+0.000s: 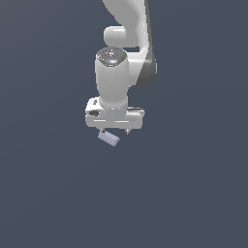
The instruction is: Pick up the object and move it to a goal position.
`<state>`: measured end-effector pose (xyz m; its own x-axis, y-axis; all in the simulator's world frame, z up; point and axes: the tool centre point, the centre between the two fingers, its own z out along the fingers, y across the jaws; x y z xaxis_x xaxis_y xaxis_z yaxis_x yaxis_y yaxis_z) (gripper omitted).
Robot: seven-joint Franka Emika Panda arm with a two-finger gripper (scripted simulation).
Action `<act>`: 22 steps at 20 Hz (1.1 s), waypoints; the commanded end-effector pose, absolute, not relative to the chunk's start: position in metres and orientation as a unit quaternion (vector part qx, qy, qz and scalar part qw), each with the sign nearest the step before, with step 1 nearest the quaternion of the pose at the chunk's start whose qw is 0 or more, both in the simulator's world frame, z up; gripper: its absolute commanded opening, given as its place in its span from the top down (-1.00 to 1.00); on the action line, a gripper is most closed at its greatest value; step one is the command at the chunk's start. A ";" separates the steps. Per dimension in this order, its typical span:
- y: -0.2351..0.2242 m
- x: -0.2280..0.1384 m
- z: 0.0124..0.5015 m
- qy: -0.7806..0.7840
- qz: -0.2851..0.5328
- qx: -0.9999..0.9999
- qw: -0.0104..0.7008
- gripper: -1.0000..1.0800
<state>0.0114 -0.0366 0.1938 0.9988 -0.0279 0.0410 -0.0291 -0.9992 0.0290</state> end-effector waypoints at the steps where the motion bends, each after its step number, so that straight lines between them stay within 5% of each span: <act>1: -0.038 0.011 0.192 -0.009 0.020 1.000 0.015 -0.92; 22: -0.060 -0.015 0.144 0.174 0.009 0.985 0.016 -0.92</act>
